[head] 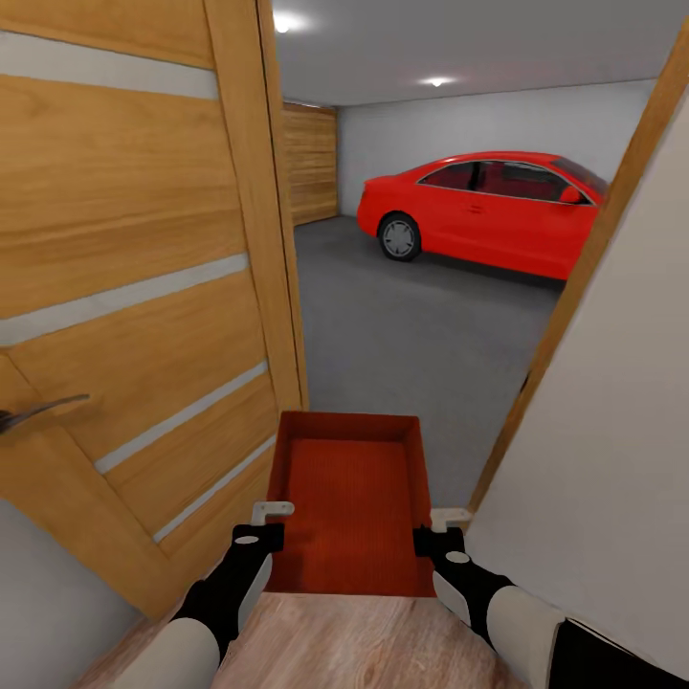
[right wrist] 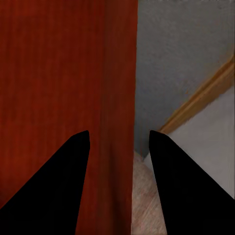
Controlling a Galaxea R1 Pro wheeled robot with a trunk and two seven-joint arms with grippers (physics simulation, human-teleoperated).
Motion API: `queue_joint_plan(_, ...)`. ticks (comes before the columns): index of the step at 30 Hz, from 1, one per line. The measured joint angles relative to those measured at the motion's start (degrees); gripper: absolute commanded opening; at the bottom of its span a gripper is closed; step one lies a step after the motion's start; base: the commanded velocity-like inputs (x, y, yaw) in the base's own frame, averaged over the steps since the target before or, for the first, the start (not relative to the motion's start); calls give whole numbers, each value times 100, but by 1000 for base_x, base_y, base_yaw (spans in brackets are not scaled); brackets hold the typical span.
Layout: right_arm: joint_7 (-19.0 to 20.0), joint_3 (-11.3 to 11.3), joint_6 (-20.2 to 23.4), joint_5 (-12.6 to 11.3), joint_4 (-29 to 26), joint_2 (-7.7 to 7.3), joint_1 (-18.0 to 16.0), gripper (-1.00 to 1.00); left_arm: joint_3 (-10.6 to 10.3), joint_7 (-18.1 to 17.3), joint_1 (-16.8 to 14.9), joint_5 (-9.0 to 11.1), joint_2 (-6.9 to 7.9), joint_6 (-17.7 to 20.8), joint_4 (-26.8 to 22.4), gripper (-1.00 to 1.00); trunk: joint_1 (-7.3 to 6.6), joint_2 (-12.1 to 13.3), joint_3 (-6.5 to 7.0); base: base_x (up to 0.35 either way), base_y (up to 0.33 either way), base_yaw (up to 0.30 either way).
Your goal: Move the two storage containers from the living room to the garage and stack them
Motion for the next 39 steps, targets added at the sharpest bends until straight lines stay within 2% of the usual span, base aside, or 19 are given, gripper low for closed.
queue_joint_plan(7,-1,-8,-3,12,7,4,-1,-100,-3,4,0,13,1,-10,6,-100,-1,-1,0,88,256,-44)
queue_joint_plan(22,-7,-4,-6,12,-14,-7,-1,-100,-4,5,0,17,0,-20,4,-100,1,1,0,6,13,-257)
queue_joint_plan(27,-5,4,-3,1,-13,-6,0,-100,-1,1,0,8,0,-13,2,-100,1,0,0,10,68,-47)
queue_joint_plan(39,2,-15,0,11,11,7,0,-100,10,-14,0,-21,1,4,-1,-100,0,0,0,90,292,-2)
